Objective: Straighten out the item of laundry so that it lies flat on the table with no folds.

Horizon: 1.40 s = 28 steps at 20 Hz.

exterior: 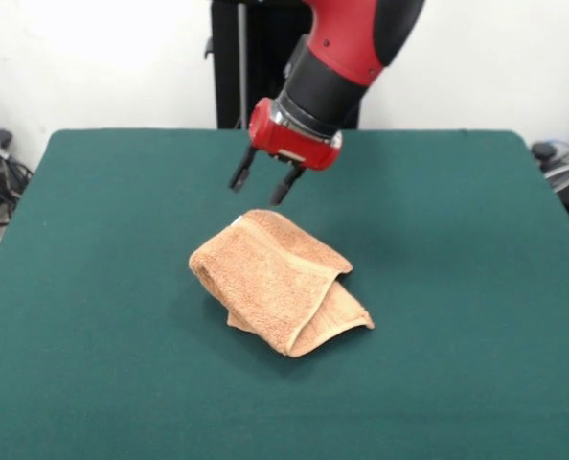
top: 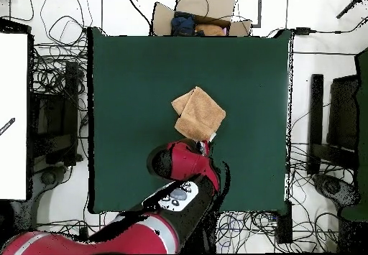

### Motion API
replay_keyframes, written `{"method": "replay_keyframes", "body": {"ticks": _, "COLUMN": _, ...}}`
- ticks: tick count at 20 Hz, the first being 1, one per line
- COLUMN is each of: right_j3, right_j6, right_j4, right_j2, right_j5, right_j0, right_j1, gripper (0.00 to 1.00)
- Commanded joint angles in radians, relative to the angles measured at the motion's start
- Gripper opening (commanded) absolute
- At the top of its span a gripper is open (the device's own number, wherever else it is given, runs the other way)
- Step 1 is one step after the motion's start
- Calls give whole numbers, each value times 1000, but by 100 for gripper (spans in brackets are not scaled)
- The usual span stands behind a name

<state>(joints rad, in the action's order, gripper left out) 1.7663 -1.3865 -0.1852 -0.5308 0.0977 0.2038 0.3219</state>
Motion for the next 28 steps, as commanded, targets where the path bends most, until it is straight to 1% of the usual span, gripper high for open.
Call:
{"method": "replay_keyframes", "body": {"ticks": 1, "right_j3": 42, "right_j6": -289, "right_j4": -78, "right_j2": 136, "right_j5": 100, "right_j0": 42, "right_j1": -2, "gripper": 100}}
{"method": "replay_keyframes", "body": {"ticks": 5, "right_j3": 56, "right_j6": -294, "right_j4": -93, "right_j2": 127, "right_j5": 82, "right_j0": 61, "right_j1": -10, "gripper": 100}}
{"method": "replay_keyframes", "body": {"ticks": 8, "right_j3": 58, "right_j6": -304, "right_j4": -109, "right_j2": 126, "right_j5": 40, "right_j0": 72, "right_j1": -36, "gripper": 100}}
{"method": "replay_keyframes", "body": {"ticks": 14, "right_j3": 43, "right_j6": -304, "right_j4": -131, "right_j2": 113, "right_j5": 10, "right_j0": 87, "right_j1": -74, "gripper": 100}}
{"method": "replay_keyframes", "body": {"ticks": 18, "right_j3": 30, "right_j6": -314, "right_j4": -152, "right_j2": 100, "right_j5": -29, "right_j0": 106, "right_j1": -120, "gripper": 100}}
{"method": "replay_keyframes", "body": {"ticks": 23, "right_j3": 17, "right_j6": -319, "right_j4": -171, "right_j2": 100, "right_j5": -84, "right_j0": 109, "right_j1": -168, "gripper": 100}}
{"method": "replay_keyframes", "body": {"ticks": 28, "right_j3": 10, "right_j6": -304, "right_j4": -178, "right_j2": 97, "right_j5": -115, "right_j0": 101, "right_j1": -189, "gripper": 100}}
